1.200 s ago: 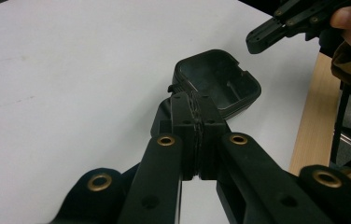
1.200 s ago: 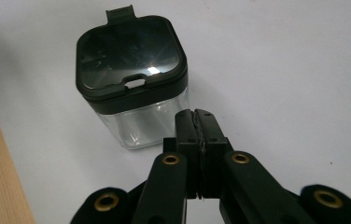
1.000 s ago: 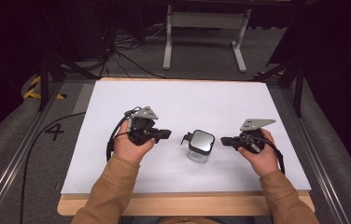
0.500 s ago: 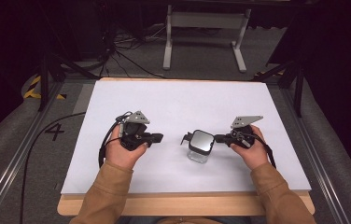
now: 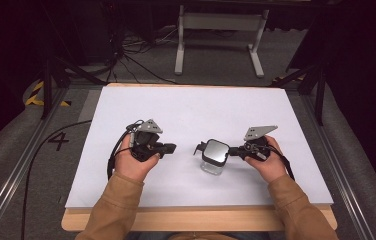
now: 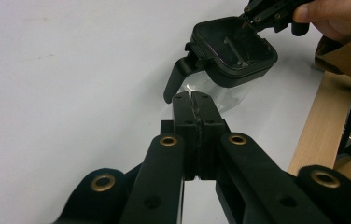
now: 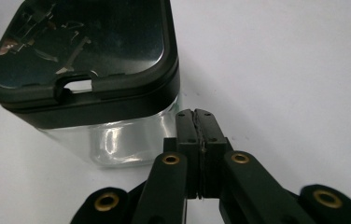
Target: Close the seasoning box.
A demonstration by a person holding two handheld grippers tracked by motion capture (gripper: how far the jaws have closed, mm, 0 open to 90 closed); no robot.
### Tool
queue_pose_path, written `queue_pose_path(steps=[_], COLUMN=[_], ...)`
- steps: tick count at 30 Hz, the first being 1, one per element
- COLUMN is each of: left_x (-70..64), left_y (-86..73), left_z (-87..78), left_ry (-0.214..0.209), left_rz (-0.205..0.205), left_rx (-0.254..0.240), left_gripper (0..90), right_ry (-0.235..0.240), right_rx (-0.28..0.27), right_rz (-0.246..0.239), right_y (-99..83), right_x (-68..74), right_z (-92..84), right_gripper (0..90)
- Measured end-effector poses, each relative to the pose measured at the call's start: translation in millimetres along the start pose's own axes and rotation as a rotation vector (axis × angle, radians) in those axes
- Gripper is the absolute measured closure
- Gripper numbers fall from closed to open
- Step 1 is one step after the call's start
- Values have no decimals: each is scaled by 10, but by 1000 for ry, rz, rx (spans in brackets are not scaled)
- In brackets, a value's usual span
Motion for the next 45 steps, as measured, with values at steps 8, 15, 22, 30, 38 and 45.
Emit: queue_pose_path(steps=[8,15,22,30,38,45], left_x=[-21,-38,-40,-36,-30,15], left_y=[74,132,157,162,164,156], left_z=[43,92,101,87,80,-44], left_ry=[-20,-35,-39,-37,-38,-7], left_rz=[12,35,33,29,30,42], left_rx=[-11,-7,-15,-21,-24,-24], left_gripper=[900,900,900,900,900,874], right_ry=[14,43,71,107,85,-7], right_rx=[37,76,122,143,134,-6], right_rz=[-16,-44,-75,-99,-91,-38], right_y=[-66,-103,-125,-126,-104,187], right_x=[130,342,548,663,618,447], right_z=[-41,-52,-15,19,-21,-427], right_gripper=[900,900,900,900,900,824])
Point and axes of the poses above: each handheld gripper's, and its own axes: z roughly forward along the jaws, y roughly out of its top, x roughly to its left, the point moved 9 cm from there along z, roughly forward along the jaws, and after that the axes turned 1 degree about -x, right-handed, at the moved point
